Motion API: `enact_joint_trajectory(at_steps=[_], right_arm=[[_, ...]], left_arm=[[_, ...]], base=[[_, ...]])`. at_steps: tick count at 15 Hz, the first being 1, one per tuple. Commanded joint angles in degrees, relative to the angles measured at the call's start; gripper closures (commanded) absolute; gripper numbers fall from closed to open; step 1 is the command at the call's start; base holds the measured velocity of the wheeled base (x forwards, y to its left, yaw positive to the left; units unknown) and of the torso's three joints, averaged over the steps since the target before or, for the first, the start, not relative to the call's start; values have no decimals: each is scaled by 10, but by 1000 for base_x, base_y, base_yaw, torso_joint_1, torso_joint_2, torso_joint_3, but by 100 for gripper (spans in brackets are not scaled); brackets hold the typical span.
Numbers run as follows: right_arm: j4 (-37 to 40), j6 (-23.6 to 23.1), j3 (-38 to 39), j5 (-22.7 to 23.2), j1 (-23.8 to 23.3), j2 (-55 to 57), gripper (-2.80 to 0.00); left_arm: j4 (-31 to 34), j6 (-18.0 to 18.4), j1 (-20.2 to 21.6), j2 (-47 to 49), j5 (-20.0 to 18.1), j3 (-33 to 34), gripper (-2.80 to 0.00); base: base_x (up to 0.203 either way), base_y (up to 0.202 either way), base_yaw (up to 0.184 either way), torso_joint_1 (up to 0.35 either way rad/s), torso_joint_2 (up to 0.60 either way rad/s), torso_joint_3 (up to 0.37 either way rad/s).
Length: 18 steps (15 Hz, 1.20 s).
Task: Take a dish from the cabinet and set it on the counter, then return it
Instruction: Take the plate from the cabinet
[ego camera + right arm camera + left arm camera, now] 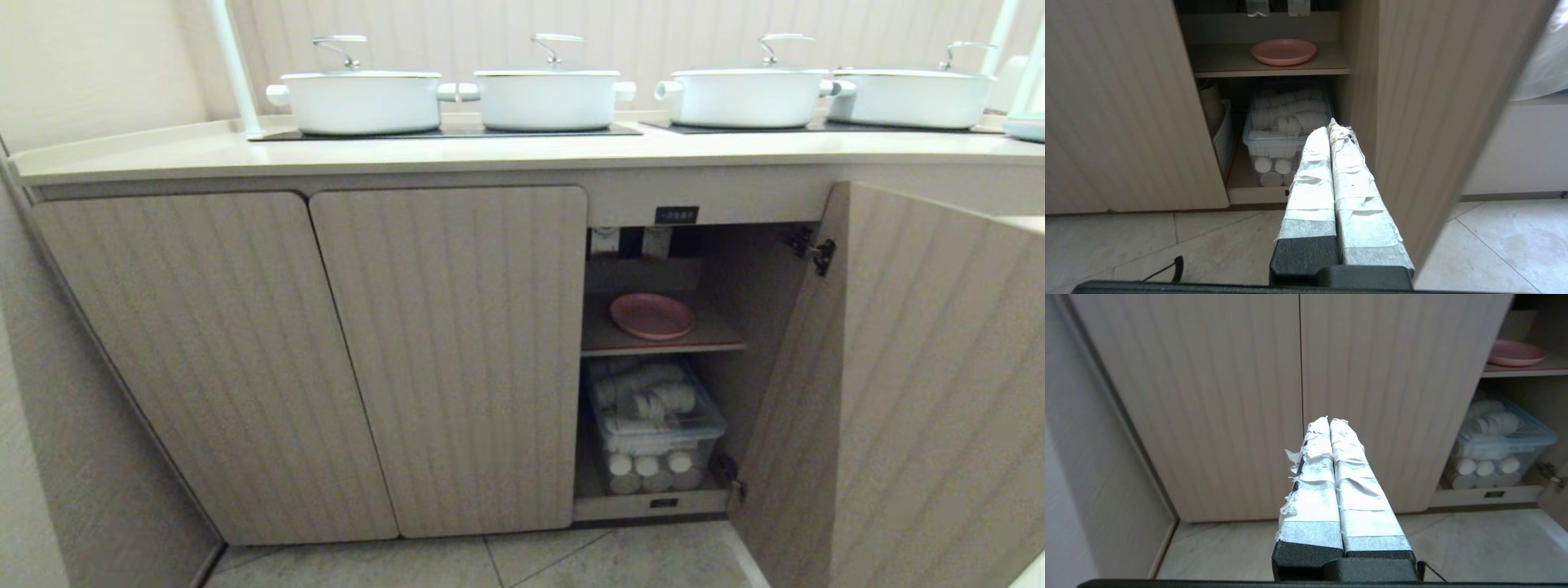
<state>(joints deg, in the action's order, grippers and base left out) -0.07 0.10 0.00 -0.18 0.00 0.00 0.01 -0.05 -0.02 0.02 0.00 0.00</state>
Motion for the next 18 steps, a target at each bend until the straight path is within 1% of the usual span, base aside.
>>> enact_joint_trajectory(at_steps=[1, 13, 18], right_arm=[[0, 0, 0, 0, 0, 0, 0], [0, 0, 0, 0, 0, 0, 0], [0, 0, 0, 0, 0, 0, 0]], left_arm=[[0, 0, 0, 0, -1, 0, 0], [1, 0, 0, 0, 0, 0, 0], [1, 0, 0, 0, 0, 0, 0]], base=[[203, 0, 3, 15, -1, 6], [191, 0, 2, 4, 1, 2], [12, 0, 0, 2, 1, 0]])
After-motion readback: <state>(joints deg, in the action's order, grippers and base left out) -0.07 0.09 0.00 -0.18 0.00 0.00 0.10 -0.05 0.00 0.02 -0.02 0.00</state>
